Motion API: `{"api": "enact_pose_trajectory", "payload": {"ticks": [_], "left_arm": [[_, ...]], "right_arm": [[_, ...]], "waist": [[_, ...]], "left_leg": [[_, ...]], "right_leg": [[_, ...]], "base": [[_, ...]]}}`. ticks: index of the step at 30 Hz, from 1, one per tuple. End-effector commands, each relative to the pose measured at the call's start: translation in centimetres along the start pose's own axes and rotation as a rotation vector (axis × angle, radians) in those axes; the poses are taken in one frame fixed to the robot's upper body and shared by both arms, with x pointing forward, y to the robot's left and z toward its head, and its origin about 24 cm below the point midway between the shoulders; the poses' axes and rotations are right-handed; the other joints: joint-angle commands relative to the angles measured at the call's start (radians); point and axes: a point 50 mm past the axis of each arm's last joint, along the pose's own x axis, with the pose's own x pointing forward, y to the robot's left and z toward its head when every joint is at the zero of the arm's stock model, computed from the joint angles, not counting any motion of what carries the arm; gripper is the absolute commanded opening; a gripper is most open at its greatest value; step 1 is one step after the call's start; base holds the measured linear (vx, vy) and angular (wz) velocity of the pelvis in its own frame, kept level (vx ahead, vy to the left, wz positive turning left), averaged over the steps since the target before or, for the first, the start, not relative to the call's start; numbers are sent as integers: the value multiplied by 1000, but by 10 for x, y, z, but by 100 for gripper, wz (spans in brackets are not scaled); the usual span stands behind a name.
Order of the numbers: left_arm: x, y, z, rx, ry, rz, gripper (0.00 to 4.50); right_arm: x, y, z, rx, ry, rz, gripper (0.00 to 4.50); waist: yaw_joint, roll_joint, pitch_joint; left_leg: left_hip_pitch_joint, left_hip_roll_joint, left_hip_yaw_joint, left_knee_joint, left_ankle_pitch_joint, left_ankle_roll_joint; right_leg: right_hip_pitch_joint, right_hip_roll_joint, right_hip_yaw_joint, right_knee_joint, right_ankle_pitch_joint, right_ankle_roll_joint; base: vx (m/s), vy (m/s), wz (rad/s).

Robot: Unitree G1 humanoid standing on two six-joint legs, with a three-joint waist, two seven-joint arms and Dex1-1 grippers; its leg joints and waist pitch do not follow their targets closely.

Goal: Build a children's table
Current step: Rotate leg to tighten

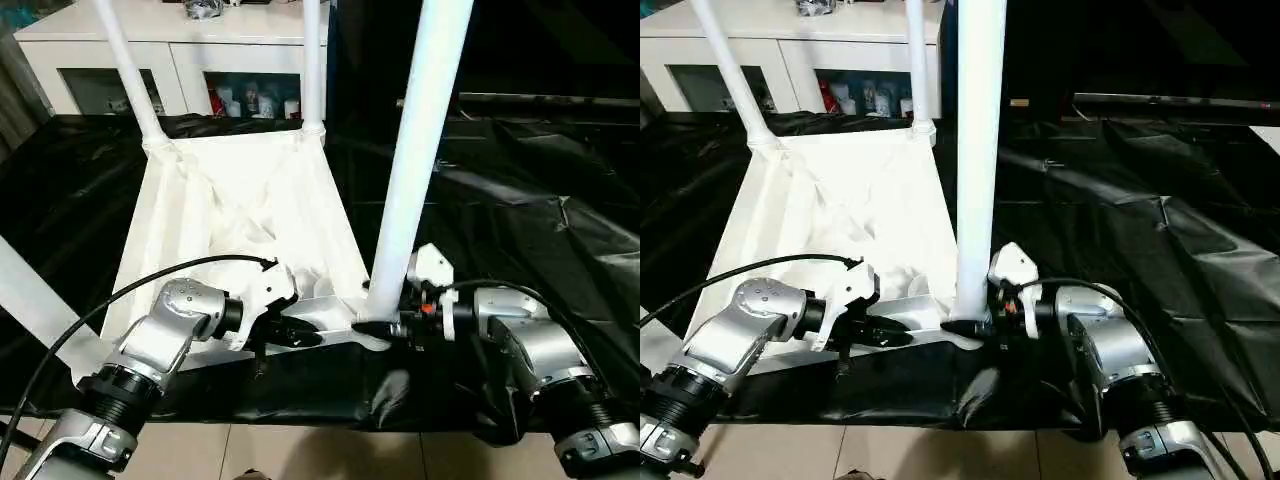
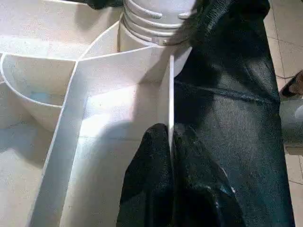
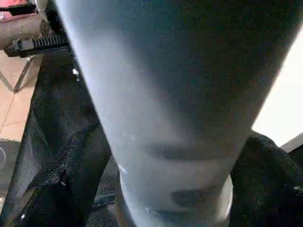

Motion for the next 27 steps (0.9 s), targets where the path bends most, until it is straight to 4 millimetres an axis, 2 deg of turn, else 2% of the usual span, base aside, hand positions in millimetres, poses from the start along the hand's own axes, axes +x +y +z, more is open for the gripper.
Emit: {"api": "enact_pose_trajectory", "payload": {"ticks": [1,4,8,10,11,13,14,18,22,27], "left_arm": [[4,-5,15,47,-54,-75,0],[4,-5,13,46,-50,-74,0],[4,-5,13,45,-48,-73,0],[4,-5,14,45,-49,-69,0],[4,-5,14,45,-49,-68,0],[3,-5,14,43,-50,-66,0],[3,-5,13,41,-50,-66,0],[2,-6,12,37,-48,-68,0],[3,-7,11,32,-50,-71,0],[5,-5,10,30,-50,-40,0]], "right_arm": [[-3,-1,4,-45,20,13,389],[-8,-2,1,-64,54,9,389],[-10,-5,1,-58,53,-5,389],[-10,-6,2,-52,49,-8,389],[-10,-6,2,-49,46,-10,362],[-9,-6,2,-42,39,-10,354],[-8,-6,2,-41,38,-9,352],[-7,-6,3,-36,34,-3,311],[-7,-5,1,-27,33,4,285],[-3,-2,-3,-12,31,-7,277]], "waist": [[-6,-10,-62],[-5,-10,-64],[-5,-10,-63],[-5,-13,-63],[-5,-11,-63],[-6,-14,-64],[-5,-12,-63],[-5,-16,-64],[-4,-16,-64],[-6,-15,-64]], "left_leg": [[28,42,-18,-73,-251,18],[25,41,-18,-70,-227,29],[26,41,-18,-70,-236,35],[26,42,-18,-70,-236,35],[26,42,-18,-70,-234,34],[26,42,-18,-69,-233,36],[26,42,-18,-69,-232,37],[26,42,-18,-68,-223,40],[26,42,-18,-68,-216,41],[25,41,-17,-66,-207,45]], "right_leg": [[37,-52,40,-64,-206,-218],[40,-51,39,-61,-177,-227],[39,-52,38,-63,-199,-229],[40,-51,38,-63,-204,-228],[39,-51,38,-62,-201,-229],[39,-50,38,-61,-197,-229],[39,-51,37,-61,-200,-230],[39,-50,37,-60,-196,-229],[39,-51,38,-59,-197,-228],[40,-50,37,-59,-183,-231]], "base": [[0,0,0],[0,0,0],[0,0,0],[0,0,0],[0,0,0],[0,0,0],[0,0,0],[0,0,0],[0,0,0],[0,0,0]]}}
